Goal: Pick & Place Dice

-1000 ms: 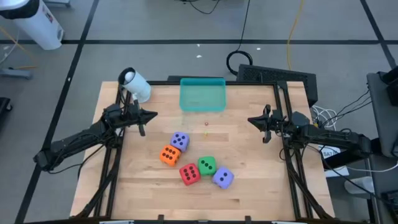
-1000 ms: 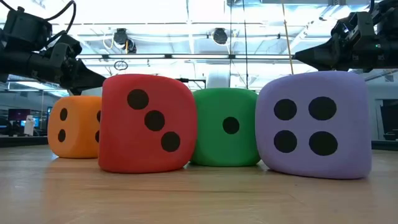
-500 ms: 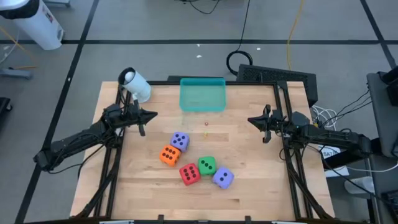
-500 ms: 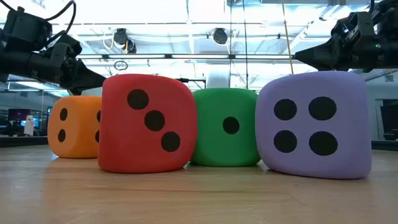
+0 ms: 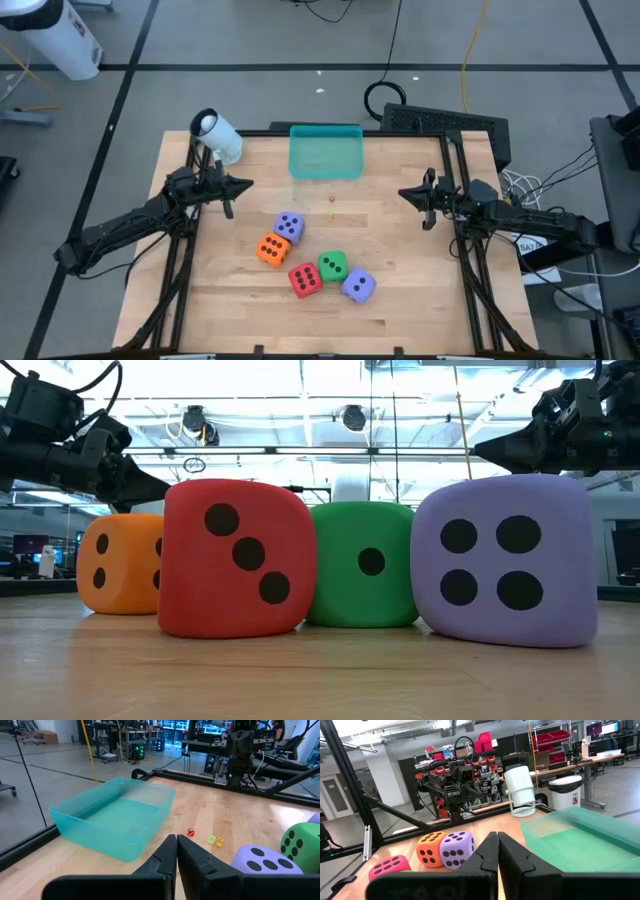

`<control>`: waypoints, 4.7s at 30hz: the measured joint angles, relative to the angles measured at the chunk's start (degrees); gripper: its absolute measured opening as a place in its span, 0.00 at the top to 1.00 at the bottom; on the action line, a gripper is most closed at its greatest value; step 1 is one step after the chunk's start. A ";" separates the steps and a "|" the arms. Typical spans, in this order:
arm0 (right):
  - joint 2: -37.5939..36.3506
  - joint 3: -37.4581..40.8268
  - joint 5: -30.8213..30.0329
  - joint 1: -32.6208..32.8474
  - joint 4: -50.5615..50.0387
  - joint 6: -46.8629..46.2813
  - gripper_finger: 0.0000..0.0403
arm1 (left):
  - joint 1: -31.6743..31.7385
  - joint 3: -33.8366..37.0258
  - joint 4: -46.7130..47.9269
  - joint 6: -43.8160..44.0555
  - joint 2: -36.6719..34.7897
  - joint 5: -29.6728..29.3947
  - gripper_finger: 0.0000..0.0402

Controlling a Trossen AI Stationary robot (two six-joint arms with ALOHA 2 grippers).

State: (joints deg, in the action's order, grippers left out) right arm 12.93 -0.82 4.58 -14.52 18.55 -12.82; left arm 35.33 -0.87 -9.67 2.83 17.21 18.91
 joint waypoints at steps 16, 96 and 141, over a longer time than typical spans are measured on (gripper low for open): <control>0.00 0.02 -0.01 -0.01 0.01 0.01 1.00 | -0.01 0.00 0.02 0.01 0.01 0.00 0.95; 0.32 0.02 12.17 0.02 16.28 0.29 1.00 | -7.20 -0.03 -19.65 23.92 0.02 28.32 0.95; 14.51 0.02 -5.69 0.00 24.98 13.22 1.00 | -20.07 -14.77 -6.22 -10.24 19.23 -8.35 0.95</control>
State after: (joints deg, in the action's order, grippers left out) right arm 27.44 -0.80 -1.11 -14.52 43.52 0.41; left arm 15.26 -15.64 -15.89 -7.40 36.44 10.56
